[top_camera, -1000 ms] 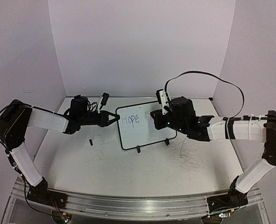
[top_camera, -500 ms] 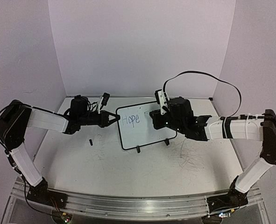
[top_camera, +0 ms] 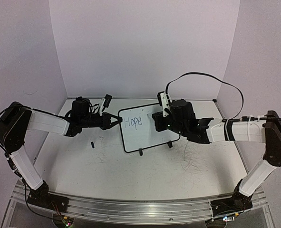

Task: Write a sentence on the whiteboard

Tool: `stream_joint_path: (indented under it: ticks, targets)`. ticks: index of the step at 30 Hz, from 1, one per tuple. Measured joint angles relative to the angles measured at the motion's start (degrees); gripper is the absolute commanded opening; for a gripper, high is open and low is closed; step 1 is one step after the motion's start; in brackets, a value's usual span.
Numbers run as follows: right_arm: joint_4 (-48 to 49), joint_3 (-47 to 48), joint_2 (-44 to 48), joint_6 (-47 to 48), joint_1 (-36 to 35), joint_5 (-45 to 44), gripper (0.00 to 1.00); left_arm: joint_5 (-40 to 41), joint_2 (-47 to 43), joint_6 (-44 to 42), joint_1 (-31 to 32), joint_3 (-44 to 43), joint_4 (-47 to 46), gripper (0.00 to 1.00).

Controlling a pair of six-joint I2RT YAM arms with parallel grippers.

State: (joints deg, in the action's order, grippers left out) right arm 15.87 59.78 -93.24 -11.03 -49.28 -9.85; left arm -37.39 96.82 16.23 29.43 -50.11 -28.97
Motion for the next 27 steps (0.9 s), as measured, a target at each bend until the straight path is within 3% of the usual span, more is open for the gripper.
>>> stream_joint_path:
  ticks: [27]
  targets:
    - [0.9, 1.5, -1.5, -0.4, 0.0, -1.1, 0.0, 0.0, -0.4, -0.4, 0.2, 0.4, 0.5, 0.0]
